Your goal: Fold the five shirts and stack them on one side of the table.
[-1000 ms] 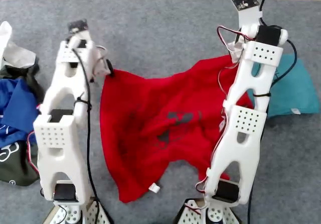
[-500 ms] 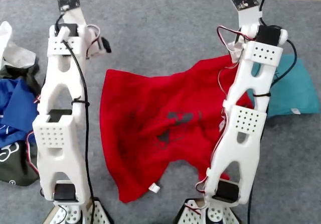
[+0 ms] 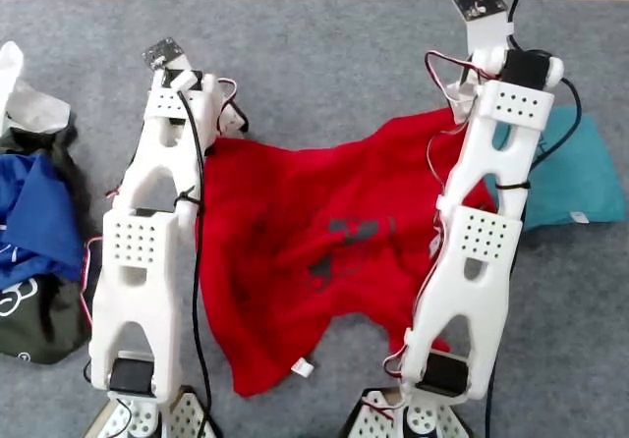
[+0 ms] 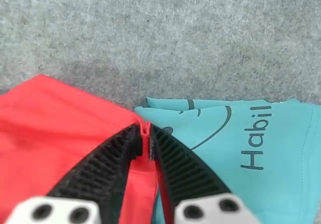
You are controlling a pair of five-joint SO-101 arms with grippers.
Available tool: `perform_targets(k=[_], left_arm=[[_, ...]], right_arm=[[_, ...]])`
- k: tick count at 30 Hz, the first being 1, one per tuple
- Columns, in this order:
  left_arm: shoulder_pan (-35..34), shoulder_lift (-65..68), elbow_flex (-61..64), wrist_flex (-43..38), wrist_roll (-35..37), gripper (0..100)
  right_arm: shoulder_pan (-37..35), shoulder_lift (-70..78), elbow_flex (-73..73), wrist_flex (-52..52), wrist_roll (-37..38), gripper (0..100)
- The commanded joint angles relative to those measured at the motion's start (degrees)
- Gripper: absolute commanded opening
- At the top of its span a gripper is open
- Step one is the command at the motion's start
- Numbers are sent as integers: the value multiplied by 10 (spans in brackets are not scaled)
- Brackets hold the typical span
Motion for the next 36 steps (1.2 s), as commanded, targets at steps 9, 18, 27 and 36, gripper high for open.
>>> perform_targets(k=[9,18,27,36], left_arm=[[0,18,-99,58,4,125],[-8,18,-173,116,5,89],[-22,13,-223,140,4,30],[-33,-38,-492,236,-164,28]], right_arm=[[-9,-3,-1,2,2,15],[-9,-3,-1,2,2,15],[-20,-7,-7,2,-4,15],[-62,-102,-44,1,-86,15]])
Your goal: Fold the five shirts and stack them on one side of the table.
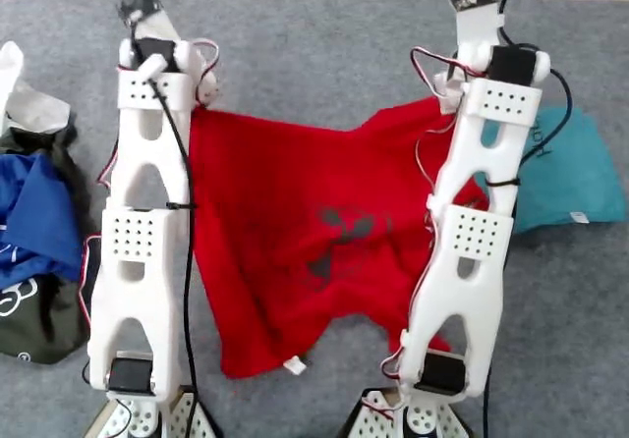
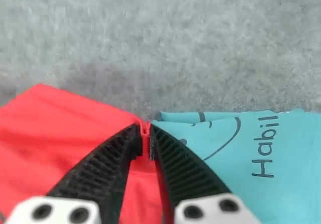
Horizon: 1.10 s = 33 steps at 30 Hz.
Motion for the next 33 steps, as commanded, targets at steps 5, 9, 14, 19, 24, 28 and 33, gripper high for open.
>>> perform_targets(k=[5,9,14,19,24,28,33], left_arm=[[-24,-155,-94,19,-145,28],[-37,-231,-95,19,-215,28],[-53,-338,-94,19,-279,28],[-57,-463,-48,20,-312,28],[-53,-644,141,20,-312,28],[-51,-813,308,19,-337,28],[-57,-983,431,18,-375,29]], right_arm=[[-54,-182,-24,-6,-48,15],[-59,-270,-24,-7,-50,15],[-59,-393,-24,-6,-50,15],[-59,-513,-23,-18,-50,15],[-59,-614,-23,-52,-51,15],[-59,-671,-23,-78,-51,15],[-59,-724,-22,-84,-50,15]])
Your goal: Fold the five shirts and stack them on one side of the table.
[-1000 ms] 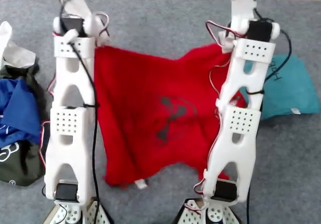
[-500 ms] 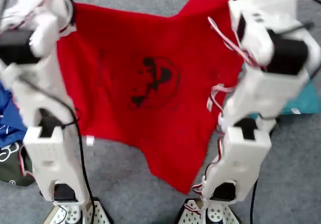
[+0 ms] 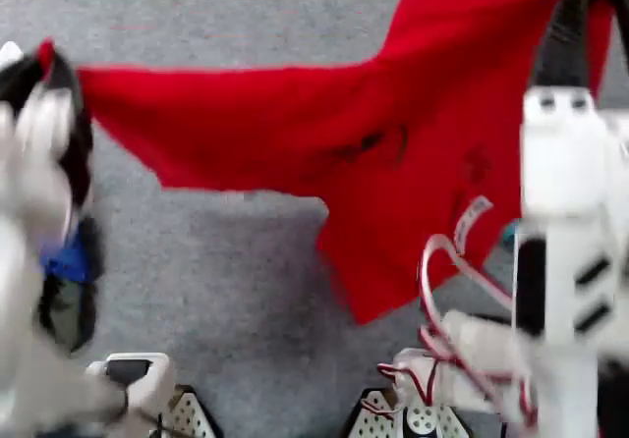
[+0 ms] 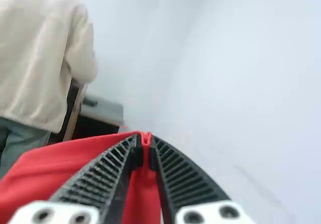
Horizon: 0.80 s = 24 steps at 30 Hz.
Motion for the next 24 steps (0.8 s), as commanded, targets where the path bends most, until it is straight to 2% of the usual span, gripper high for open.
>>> perform_targets(k=[1,5,11,17,19,21,24], left_arm=[[-6,-121,70,1,-24,29],[-13,-208,93,2,-23,29],[-80,-283,143,2,-20,29],[-24,-293,333,-7,-19,29],[3,-294,439,-55,-19,29],[8,-293,560,-143,-19,29],[-3,-293,764,-363,-19,29]], right_arm=[[-5,-32,-5,-18,-4,15],[-4,-65,-5,-47,-2,15],[-4,-89,-4,-76,0,15],[-4,-80,91,-74,13,15],[-15,-73,152,-79,61,15],[-55,-61,233,-84,98,15],[-91,-35,354,-97,135,15]])
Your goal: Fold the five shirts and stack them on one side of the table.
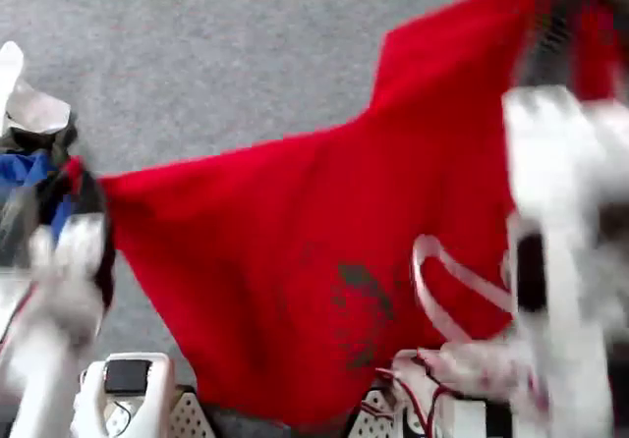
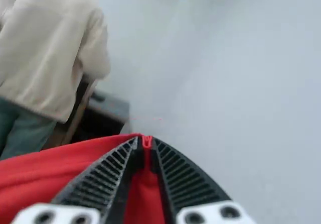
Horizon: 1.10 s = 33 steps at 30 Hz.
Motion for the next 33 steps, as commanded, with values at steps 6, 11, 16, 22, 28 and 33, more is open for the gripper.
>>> perform_targets(k=[6,11,16,22,28,33], left_arm=[[-40,65,431,-700,24,29],[-50,257,309,-839,25,29],[-50,461,109,-763,23,29],[-56,590,-6,-649,23,29],[-55,599,-7,-525,23,29],[-61,598,-7,-391,22,29]], right_arm=[[-21,123,321,-247,38,14],[-18,222,397,-473,0,14],[-18,321,372,-620,-48,14],[-14,382,313,-585,-52,14],[-6,382,262,-411,-48,14],[-7,382,208,-183,-47,14]])
